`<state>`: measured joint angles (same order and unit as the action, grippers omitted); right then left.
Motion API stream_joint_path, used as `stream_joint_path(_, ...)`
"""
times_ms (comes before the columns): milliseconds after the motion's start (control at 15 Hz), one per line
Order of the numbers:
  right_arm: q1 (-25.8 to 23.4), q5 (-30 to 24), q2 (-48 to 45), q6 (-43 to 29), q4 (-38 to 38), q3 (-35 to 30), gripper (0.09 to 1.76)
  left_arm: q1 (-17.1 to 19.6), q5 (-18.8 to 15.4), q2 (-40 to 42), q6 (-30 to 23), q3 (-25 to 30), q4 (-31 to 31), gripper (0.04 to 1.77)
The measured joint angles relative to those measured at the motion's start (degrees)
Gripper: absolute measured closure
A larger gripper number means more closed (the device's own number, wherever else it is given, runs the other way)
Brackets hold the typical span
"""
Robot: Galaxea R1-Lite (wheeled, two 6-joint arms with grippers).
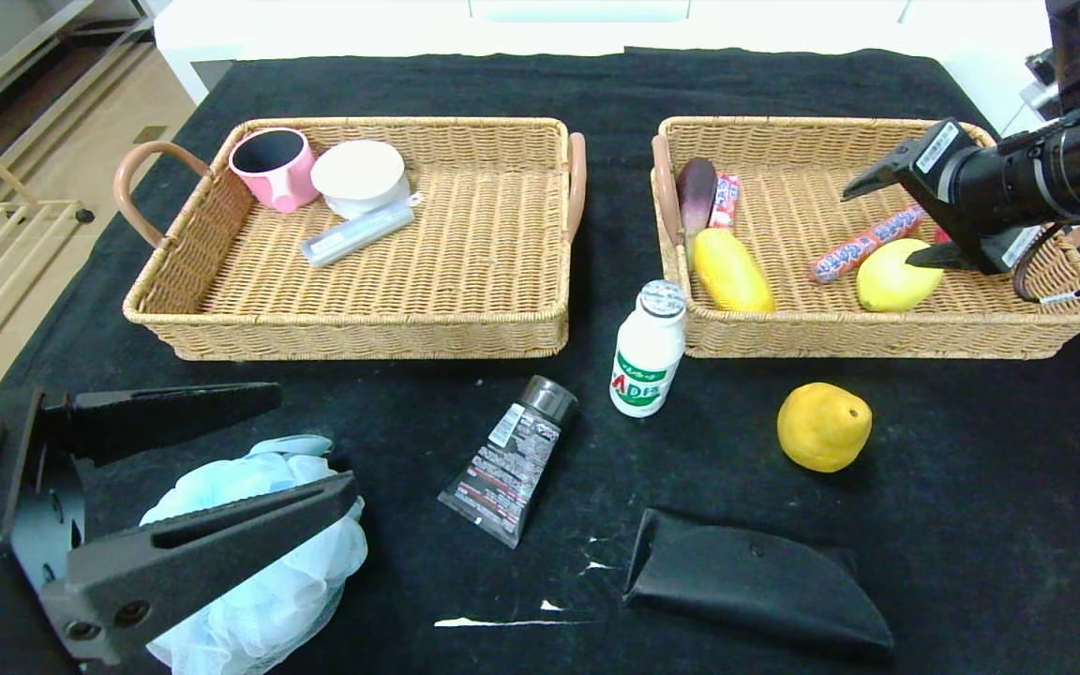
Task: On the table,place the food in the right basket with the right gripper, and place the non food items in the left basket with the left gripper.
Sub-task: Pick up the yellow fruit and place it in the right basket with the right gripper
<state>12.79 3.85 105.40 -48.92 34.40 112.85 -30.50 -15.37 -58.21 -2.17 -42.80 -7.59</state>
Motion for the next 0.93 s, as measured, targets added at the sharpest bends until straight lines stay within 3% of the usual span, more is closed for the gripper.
stream_joint_path(400, 0.49, -0.38, -3.41, 4.68, 0.62, -2.6, 0.24, 0.0, 0.0, 0.0, 0.05, 0.0, 0.02, 0.09)
stream_joint_path(933, 6.3, 0.13, -18.64, 28.09, 0.62, -24.61, 0.17, -0.04, 0.0, -0.02, 0.06, -0.05, 0.07, 0.09)
